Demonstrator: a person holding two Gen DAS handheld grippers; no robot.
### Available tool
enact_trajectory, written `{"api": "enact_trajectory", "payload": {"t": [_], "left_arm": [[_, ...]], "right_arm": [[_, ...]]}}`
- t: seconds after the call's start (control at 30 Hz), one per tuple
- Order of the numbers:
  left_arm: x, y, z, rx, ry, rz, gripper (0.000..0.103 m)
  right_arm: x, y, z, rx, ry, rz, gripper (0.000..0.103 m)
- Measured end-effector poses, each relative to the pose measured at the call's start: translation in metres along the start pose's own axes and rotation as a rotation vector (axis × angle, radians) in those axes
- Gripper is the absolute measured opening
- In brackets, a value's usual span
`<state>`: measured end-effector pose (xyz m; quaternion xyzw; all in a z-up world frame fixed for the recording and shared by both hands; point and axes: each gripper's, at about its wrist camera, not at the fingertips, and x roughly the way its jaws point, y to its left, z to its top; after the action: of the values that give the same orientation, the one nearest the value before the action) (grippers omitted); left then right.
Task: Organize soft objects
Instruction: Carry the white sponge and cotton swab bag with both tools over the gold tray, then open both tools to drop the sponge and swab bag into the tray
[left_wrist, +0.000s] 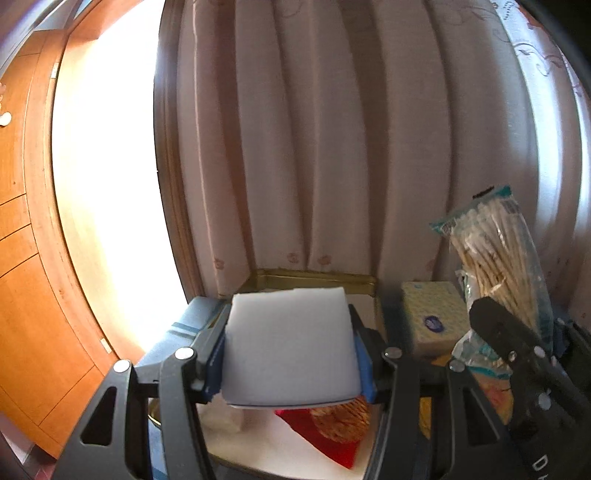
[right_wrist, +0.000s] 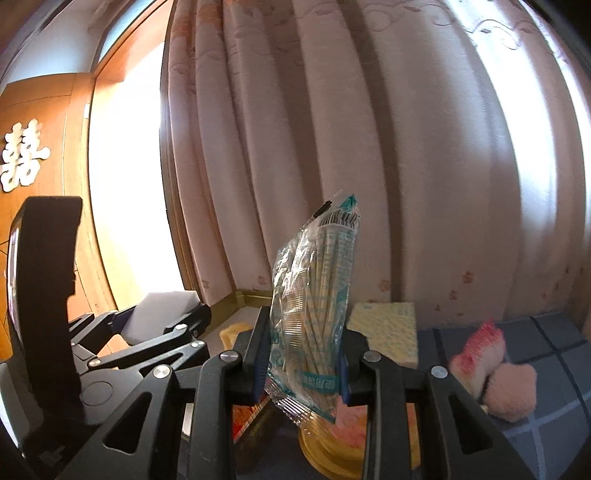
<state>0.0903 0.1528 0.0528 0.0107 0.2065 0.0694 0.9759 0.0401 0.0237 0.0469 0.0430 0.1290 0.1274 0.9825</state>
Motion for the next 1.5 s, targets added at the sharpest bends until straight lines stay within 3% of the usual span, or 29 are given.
{"api": "enact_trajectory", "payload": {"t": [0.23,0.63,1.13,1.5], "left_arm": [[0.027,0.022,0.014,-0.008,0.010,0.054,0.055],[0.083,0.043,0.039,-0.002,0.115,0.118,0.055],[0.133,0.063,0.034,-0.043,0.270,0.113,0.055],[0.145,0.063,0.025,-0.024,0.341,0.117,0.056]], "right_arm": [[0.029,0.007,0.009,0.032,0.025,0.010,0.032],[0.091,0.021,0.023,0.063,0.096,0.006,0.032],[0.149,0.036,0.032,0.018,0.239,0.005,0.032],[0.173,0.043,0.033,0.038,0.349,0.022,0.032]]}}
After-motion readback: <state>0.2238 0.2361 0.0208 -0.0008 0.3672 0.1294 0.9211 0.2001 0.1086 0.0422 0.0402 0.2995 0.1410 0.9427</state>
